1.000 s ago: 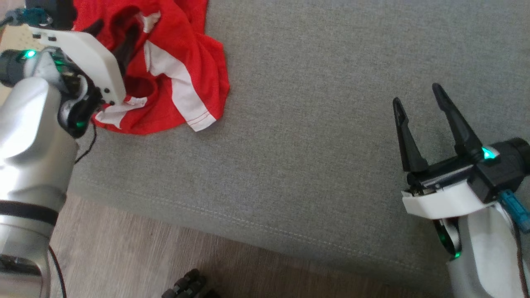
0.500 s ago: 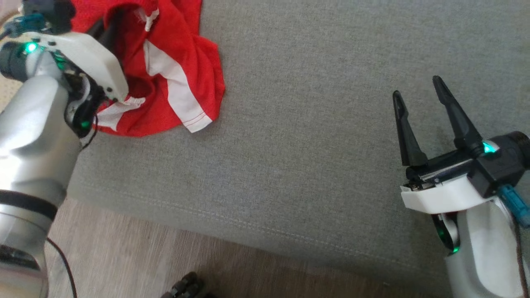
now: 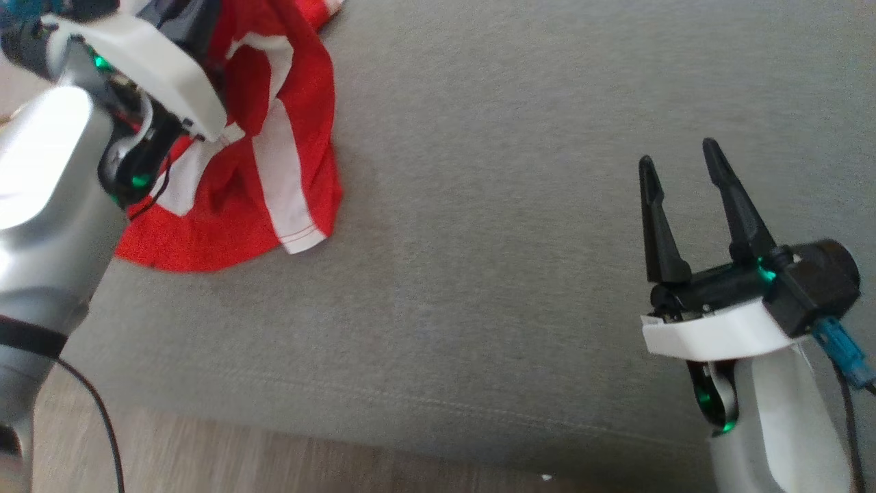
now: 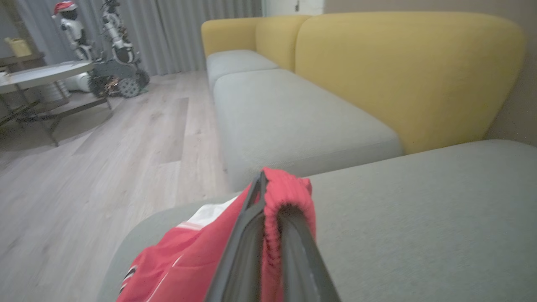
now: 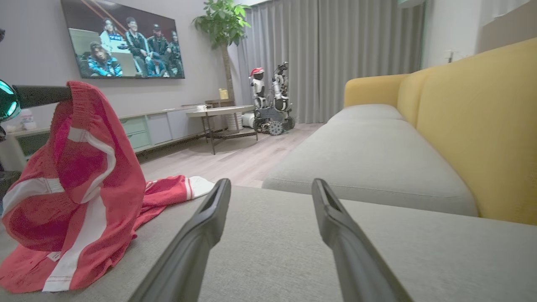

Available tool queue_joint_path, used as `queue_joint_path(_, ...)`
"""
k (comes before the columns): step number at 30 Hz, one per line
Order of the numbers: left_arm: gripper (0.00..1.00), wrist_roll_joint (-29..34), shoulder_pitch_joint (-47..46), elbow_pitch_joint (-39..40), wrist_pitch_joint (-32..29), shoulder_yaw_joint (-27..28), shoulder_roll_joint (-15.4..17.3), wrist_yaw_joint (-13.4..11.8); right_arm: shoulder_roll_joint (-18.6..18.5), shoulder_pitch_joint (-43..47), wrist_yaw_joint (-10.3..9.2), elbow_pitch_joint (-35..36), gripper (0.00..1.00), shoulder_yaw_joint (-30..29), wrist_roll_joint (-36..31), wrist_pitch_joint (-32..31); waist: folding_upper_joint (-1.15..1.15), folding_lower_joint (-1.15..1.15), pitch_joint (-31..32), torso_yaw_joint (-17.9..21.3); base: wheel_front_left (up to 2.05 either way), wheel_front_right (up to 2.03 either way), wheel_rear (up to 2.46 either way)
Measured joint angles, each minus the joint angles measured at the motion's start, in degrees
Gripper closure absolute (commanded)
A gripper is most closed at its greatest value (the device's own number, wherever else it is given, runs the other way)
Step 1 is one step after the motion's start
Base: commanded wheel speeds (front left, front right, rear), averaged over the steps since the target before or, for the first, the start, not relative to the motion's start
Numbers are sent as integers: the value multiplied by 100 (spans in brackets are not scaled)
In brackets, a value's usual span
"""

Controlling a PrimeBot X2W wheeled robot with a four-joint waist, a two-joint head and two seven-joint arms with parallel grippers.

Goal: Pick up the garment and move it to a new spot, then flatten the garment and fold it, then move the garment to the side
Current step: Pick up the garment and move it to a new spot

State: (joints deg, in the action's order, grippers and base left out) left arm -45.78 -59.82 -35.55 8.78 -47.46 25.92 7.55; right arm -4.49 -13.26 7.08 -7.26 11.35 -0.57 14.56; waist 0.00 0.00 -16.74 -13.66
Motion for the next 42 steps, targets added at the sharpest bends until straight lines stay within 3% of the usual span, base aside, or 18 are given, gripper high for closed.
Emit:
queue_joint_path(7, 100, -313, -240, 1090, -342, -23, 23, -27, 76, 180, 0, 80, 0, -99, 133, 3, 0, 0, 387, 662, 0, 0, 0)
queue_joint_path(12, 100, -480, -372, 1688, -595, 15, -31, -238, 89, 179, 0, 230, 0, -68, 480, 4, 0, 0, 511, 1215, 0, 0, 0)
queue_joint_path(23, 100, -1121, -678, 2396, -1216, 81, -728, -589, 100, 121, 0, 546, 0, 38, 849, 4, 0, 0, 439, 2457, 0, 0, 0)
queue_joint_path(31, 100, -1248, -18, 1627, -1725, -361, -605, -712, 101, -113, 0, 710, 0, 149, 1000, 4, 0, 0, -3, 2902, 0, 0, 0)
queue_joint_path(37, 100, -1228, 520, 314, -1421, -392, -374, -701, 116, -265, 0, 768, 0, 434, 1005, 4, 0, 0, -418, 3141, 0, 0, 0)
queue_joint_path(39, 96, -1191, 499, -63, -1135, -357, -376, -689, 118, -294, 0, 777, 0, 498, 1016, 4, 0, 0, -536, 3213, 0, 0, 0)
queue_joint_path(40, 77, -1144, 493, -230, -1013, -355, -385, -650, 118, -313, 0, 777, 0, 521, 1017, 4, 0, 0, -585, 3242, 0, 0, 0)
queue_joint_path(41, 13, -1089, 493, -388, -854, -355, -410, -651, 118, -329, 0, 777, 0, 532, 1017, 4, 0, 0, -627, 3262, 0, 0, 0)
queue_joint_path(42, 0, -1032, 494, -519, -708, -356, -443, -630, 118, -333, 0, 776, 0, 535, 1017, 4, 0, 0, -654, 3269, 0, 0, 0)
